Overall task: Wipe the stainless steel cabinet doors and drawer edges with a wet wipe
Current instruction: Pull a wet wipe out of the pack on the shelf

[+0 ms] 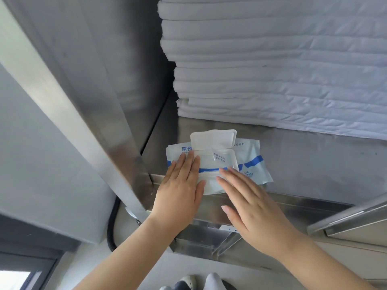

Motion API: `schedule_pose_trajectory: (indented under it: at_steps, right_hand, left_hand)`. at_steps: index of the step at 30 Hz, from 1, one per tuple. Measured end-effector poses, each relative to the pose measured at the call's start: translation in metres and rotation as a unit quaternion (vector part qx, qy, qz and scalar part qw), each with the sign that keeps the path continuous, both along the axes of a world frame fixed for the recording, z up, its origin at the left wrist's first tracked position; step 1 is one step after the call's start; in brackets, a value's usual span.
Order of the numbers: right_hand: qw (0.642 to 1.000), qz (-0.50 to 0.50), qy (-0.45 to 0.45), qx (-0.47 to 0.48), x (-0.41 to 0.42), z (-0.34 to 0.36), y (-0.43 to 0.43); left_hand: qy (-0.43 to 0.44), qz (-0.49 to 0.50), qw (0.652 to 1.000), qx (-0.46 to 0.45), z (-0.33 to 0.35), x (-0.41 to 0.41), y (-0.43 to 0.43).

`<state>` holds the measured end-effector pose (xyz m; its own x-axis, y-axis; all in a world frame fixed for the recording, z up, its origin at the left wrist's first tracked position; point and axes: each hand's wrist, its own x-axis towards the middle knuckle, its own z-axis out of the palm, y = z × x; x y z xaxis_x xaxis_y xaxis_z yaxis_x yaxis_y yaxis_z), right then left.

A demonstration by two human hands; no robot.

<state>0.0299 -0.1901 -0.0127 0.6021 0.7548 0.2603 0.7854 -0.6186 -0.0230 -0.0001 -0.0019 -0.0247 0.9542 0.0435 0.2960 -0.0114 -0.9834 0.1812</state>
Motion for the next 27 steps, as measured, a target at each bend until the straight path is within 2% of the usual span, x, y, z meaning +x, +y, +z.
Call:
schedule_pose_trajectory:
  at_steps: [4, 8, 17, 22, 27]
  right_hand:
    - [0.997, 0.029, -0.042, -0.055, 0.000, -0.003, 0.009]
    - [0.996, 0.027, -0.036, -0.075, 0.008, -0.005, 0.008]
    - [0.996, -0.072, -0.033, -0.028, 0.018, 0.004, -0.002]
    - [0.996, -0.078, -0.044, 0.012, 0.022, 0.005, 0.001]
    - [0.994, -0.095, -0.045, 0.006, 0.046, 0.019, 0.022]
  left_hand:
    - [0.000, -0.006, 1.000, 0.000, -0.003, -0.001, 0.002]
    - [0.025, -0.021, 0.999, 0.002, -0.004, 0.000, 0.005]
    - [0.018, -0.019, 1.000, -0.004, -0.001, -0.001, 0.004]
    - [0.025, -0.022, 0.999, 0.004, -0.001, -0.001, 0.004]
    - [0.031, -0.026, 0.999, 0.004, 0.000, -0.001, 0.004]
